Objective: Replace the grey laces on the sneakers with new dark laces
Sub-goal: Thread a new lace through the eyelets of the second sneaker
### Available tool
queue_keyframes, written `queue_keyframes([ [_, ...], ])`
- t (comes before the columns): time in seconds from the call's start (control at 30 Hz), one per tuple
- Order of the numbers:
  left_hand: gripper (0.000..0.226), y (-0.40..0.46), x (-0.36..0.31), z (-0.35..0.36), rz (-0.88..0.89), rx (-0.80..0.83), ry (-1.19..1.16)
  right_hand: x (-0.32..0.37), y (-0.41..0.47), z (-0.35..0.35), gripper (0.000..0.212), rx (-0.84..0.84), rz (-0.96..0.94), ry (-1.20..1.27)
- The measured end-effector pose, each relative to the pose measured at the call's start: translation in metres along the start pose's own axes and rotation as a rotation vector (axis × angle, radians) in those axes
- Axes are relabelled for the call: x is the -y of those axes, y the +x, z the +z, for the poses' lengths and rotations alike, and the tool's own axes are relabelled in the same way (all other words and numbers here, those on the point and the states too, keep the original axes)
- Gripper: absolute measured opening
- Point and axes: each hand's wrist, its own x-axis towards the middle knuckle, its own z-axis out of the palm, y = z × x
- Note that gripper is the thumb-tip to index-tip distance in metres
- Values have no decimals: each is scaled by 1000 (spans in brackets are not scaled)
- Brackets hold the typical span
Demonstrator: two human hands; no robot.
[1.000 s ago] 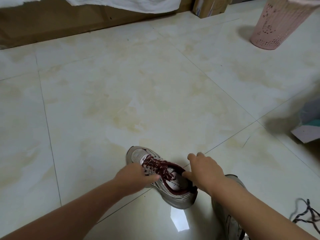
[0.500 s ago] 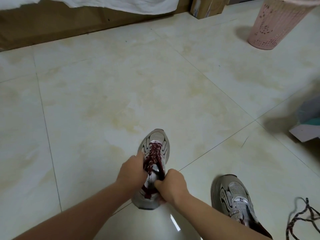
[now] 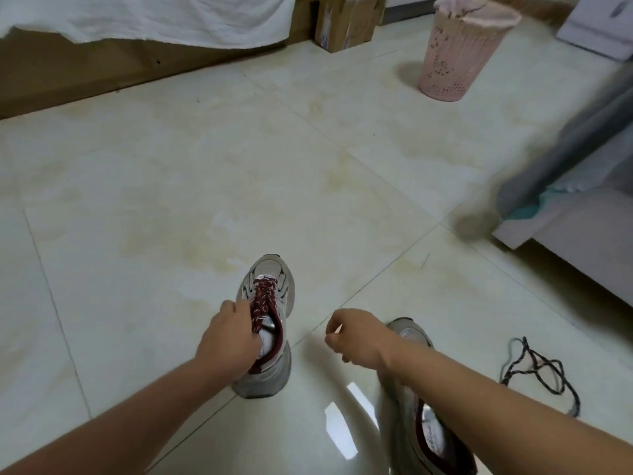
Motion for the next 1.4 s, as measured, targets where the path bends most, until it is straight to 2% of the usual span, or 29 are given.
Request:
queue_keyframes([
  [0.07,33,-9,-14,-21,93,40,50,-12,-26,-26,31,-7,23,-84],
  [0.17,15,-25,-43,-54,274,223,132,-32,-68,-62,32,-2,55,-184],
  [0.27,23,-42,-84,-78,403,325,291,-57,-108,-91,32,-52,91,-255],
  [0.37,29,-61,-133,-95,461,287,424,-90,-141,-108,31,-83,144,-299],
  [0.57,29,-77,-206,-88,561,183,499,-167,-175,-124,30,-116,288,-282],
  [0.77,29,-67,-233,-30,671,292,509,-238,-162,-114,15,-55,403,-440],
  [0.87,17,-45,-235,6,687,366,528,-266,-142,-95,13,11,399,-500],
  [0.97,23,-22,-236,39,644,421,502,-290,-113,-71,17,37,393,-486],
  [1.07,42,-11,-231,71,592,488,435,-296,-80,-50,22,-8,408,-342],
  [1.17,64,-7,-226,90,566,460,419,-303,-50,-32,27,-179,478,-87],
  [1.27,84,-3,-221,92,583,457,494,-307,-30,-15,17,-276,563,-44],
  [1.33,82,-5,-218,94,562,444,501,-306,-27,-5,17,-308,568,-65],
  [1.4,66,-9,-217,100,546,370,450,-303,-28,-3,19,-316,548,-93],
])
